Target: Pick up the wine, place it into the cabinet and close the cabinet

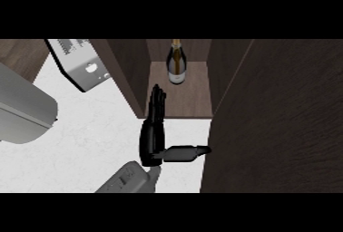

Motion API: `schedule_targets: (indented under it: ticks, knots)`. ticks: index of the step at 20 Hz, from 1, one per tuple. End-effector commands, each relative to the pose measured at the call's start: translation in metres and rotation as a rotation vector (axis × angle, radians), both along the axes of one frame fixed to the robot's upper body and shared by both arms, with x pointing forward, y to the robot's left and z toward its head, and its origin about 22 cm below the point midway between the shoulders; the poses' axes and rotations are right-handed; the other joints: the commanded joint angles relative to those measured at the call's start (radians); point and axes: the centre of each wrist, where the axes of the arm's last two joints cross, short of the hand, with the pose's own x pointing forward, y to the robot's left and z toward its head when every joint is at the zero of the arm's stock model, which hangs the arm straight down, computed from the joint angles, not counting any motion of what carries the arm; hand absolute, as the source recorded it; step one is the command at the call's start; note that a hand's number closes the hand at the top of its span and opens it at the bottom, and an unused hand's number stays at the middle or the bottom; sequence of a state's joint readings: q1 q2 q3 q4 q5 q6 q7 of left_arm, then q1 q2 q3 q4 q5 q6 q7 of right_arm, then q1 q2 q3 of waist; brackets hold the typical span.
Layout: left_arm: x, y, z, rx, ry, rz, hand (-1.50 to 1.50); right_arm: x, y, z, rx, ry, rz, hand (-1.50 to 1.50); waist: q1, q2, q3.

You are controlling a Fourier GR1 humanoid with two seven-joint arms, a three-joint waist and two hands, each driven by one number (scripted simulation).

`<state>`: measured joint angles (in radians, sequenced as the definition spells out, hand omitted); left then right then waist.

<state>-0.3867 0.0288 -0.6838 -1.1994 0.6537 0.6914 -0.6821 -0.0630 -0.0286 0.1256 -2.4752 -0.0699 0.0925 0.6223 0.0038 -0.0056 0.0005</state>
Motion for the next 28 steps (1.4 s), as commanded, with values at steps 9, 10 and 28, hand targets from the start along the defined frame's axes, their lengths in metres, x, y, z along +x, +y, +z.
schedule_targets:
  ticks: [9, 10, 28]
  knots:
    - [-0.094, 0.017, 0.044, -0.048, 0.005, 0.06, -1.5, -0.02, -0.01, 0.007, -0.005, -0.023, 0.021, -1.5, 0.001, 0.001, 0.0]
    - [-0.09, 0.018, 0.029, -0.063, -0.018, 0.034, -1.5, -0.018, -0.021, 0.01, 0.008, -0.02, 0.02, -1.5, -0.004, 0.003, 0.0]
    - [-0.128, 0.13, 0.064, -0.024, -0.046, -0.107, -1.5, -0.026, 0.002, -0.003, -0.079, 0.067, 0.26, 1.5, -0.001, 0.003, -0.001]
